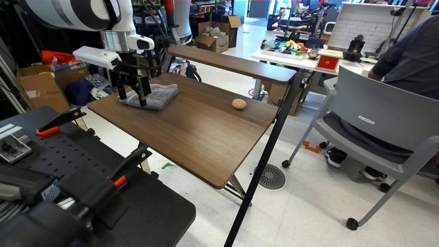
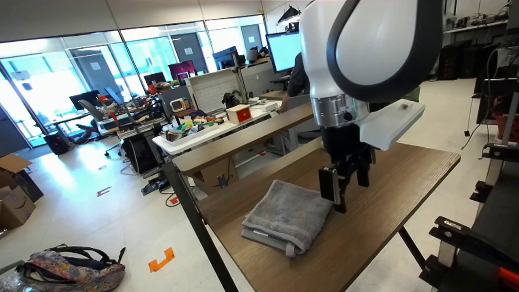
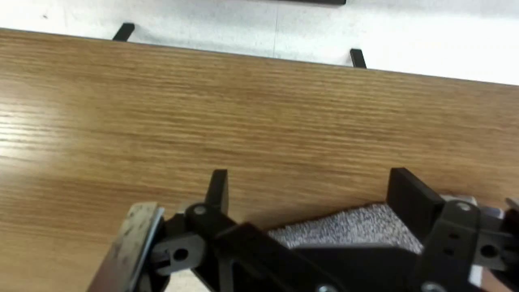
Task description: Move the plush toy and wipe the table with the cloth
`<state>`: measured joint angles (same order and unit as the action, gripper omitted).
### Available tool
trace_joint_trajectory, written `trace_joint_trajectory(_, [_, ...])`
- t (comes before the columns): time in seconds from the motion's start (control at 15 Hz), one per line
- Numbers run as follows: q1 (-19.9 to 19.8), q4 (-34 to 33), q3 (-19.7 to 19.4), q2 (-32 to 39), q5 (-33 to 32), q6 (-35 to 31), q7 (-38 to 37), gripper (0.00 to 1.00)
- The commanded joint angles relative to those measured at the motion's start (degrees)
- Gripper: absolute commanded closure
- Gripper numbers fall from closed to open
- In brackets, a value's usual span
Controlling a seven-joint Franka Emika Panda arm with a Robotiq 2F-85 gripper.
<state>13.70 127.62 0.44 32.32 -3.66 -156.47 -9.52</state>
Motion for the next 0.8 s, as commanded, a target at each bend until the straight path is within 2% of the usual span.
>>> trace_joint_trajectory(0.0, [-0.2, 2.35, 0.69, -2.15, 1.56, -11.14, -2.31, 0.0])
trace_joint_trajectory(0.13, [0.32, -0.01, 0.27, 0.04, 3.46, -16.56, -4.53, 0.0])
trace_joint_trajectory(0.27, [3.21, -2.33, -2.73, 2.52, 4.16, -20.13, -7.65, 0.0])
trace_joint_trajectory(0.47, [8.63, -6.62, -8.12, 7.24, 5.14, -20.26, -11.73, 0.0])
trace_joint_trajectory(0.73, [12.68, -12.34, -10.41, 14.22, 8.02, -17.88, -15.77, 0.0])
